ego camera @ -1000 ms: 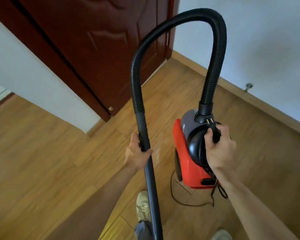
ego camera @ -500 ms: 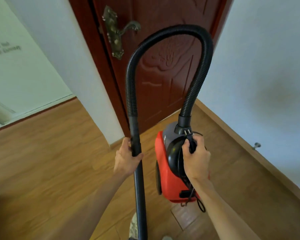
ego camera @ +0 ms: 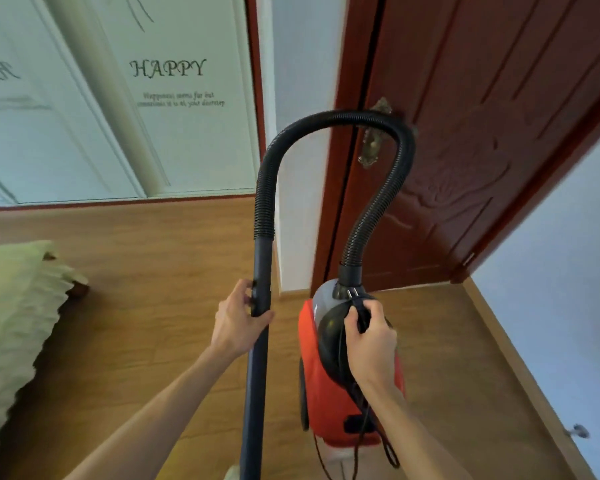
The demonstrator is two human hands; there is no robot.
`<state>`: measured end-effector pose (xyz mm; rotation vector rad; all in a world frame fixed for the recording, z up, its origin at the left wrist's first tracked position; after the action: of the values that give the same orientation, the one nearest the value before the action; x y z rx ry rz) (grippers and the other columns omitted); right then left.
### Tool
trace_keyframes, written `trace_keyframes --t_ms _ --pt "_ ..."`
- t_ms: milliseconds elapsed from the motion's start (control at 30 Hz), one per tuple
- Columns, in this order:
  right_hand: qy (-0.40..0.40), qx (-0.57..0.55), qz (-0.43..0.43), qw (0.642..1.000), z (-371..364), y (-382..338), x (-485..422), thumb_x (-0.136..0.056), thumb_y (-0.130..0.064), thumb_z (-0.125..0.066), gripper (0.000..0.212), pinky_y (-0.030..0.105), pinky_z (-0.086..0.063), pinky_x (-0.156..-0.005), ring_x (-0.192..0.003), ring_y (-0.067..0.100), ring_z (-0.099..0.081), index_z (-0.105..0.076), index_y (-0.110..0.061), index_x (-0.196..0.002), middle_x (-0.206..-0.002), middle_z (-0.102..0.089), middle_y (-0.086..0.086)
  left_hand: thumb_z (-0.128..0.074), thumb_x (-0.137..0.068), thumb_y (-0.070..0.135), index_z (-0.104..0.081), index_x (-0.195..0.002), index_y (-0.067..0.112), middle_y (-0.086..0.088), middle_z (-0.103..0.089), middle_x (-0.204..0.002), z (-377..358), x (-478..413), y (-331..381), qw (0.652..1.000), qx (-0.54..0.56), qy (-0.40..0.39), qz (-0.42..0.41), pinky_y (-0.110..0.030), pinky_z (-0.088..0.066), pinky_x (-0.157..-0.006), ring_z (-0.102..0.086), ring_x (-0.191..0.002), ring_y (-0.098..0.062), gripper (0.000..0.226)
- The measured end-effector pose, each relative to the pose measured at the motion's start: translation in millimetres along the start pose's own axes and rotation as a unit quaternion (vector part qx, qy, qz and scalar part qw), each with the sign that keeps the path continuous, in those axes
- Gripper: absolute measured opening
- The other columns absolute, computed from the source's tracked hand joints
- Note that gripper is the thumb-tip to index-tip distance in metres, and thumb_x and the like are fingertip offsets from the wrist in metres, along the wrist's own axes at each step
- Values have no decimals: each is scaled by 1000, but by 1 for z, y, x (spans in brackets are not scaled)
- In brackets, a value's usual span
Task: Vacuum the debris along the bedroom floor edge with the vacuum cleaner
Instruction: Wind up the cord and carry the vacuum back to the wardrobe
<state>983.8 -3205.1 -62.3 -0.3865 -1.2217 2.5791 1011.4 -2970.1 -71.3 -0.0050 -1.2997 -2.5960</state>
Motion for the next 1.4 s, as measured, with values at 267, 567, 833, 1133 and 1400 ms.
trace_keyframes --t_ms 267,567,833,1133,1400 --pt "-86 -11 70 994 -80 -94 13 -99 -26 -56 25 20 -35 -52 -51 0 -48 -62 -10 -118 -63 -61 -1 -80 -80 30 -47 -122 24 1 -58 -94 99 10 -66 993 45 80 72 -42 -60 -60 -66 -75 -22 54" --pt "-152 -60 99 982 -196 -218 32 -99 -29 -55 26 32 -53 -77 -84 21 -67 -61 -13 -120 -91 -71 2 -80 -81 26 -48 -124 25 3 -59 -96 233 0 -143 978 82 159 109 -36 -61 -60 -68 -72 -19 53" --pt "-182 -92 170 964 -264 -332 32 -100 -28 -54 18 23 -51 -62 -64 3 -58 -63 -15 -110 -74 -60 -15 -81 -80 18 -52 -124 20 -1 -66 -99 340 -25 -182 964 105 219 112 -39 -61 -72 -68 -79 -16 53" --pt "-223 -111 233 940 -358 -430 17 -100 -26 -56 18 4 -42 -61 -70 -3 -56 -64 -13 -109 -80 -59 -16 -80 -82 19 -50 -121 24 1 -65 -95 422 -69 -226 944 142 264 137 -24 -55 -58 -68 -80 -17 49" --pt "-259 -134 256 922 -472 -510 -18 -98 -30 -58 19 40 -57 -88 -95 17 -67 -64 -17 -110 -100 -72 -3 -81 -80 23 -52 -114 31 -3 -67 -95 491 -156 -265 923 148 315 166 -41 -63 -64 -71 -76 -23 45"
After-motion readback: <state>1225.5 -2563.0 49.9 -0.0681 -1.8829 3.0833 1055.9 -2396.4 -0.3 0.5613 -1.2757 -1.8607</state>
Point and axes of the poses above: each hand's wrist, its own x-axis away from the middle knuckle, its own z-axis out of the back of the hand, y = z × x, the point moved 3 cm from there along -x, towards the middle knuckle
